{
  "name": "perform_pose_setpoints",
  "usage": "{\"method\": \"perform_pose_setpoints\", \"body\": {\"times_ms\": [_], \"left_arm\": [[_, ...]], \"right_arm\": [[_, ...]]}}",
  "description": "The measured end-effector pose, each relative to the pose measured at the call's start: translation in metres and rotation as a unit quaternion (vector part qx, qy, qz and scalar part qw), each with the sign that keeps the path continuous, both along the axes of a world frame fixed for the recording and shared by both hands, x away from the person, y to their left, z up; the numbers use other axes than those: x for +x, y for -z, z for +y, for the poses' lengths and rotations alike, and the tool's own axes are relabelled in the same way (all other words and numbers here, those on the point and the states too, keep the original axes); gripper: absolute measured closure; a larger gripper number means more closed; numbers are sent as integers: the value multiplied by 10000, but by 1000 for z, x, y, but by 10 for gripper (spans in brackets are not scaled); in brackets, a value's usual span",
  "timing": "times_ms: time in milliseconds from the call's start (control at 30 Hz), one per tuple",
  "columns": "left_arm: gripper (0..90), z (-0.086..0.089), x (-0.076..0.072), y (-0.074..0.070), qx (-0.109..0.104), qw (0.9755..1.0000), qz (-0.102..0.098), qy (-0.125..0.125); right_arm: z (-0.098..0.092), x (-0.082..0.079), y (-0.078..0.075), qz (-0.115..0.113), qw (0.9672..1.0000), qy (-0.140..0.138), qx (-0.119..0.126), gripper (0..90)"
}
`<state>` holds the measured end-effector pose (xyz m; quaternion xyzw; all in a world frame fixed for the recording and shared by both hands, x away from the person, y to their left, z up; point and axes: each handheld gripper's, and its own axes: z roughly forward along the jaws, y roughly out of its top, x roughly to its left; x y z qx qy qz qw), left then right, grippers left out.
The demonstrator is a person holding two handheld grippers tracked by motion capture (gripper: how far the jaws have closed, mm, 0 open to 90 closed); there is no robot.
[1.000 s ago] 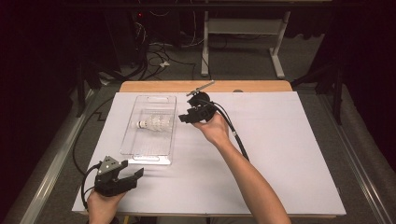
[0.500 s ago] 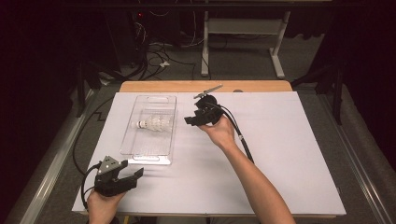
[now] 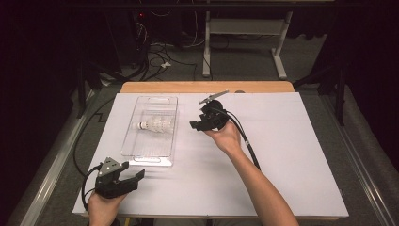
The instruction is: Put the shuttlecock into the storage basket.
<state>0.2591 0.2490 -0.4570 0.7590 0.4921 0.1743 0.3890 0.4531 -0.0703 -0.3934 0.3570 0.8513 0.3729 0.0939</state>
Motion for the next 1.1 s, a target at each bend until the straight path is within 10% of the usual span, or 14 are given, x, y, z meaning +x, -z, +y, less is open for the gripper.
{"method": "perform_pose_setpoints", "body": {"times_ms": [1100], "left_arm": [[313,1,1,1,-47,10000,18,-48]], "right_arm": [[-50,-12,9,-80,9991,364,177,444]]}}
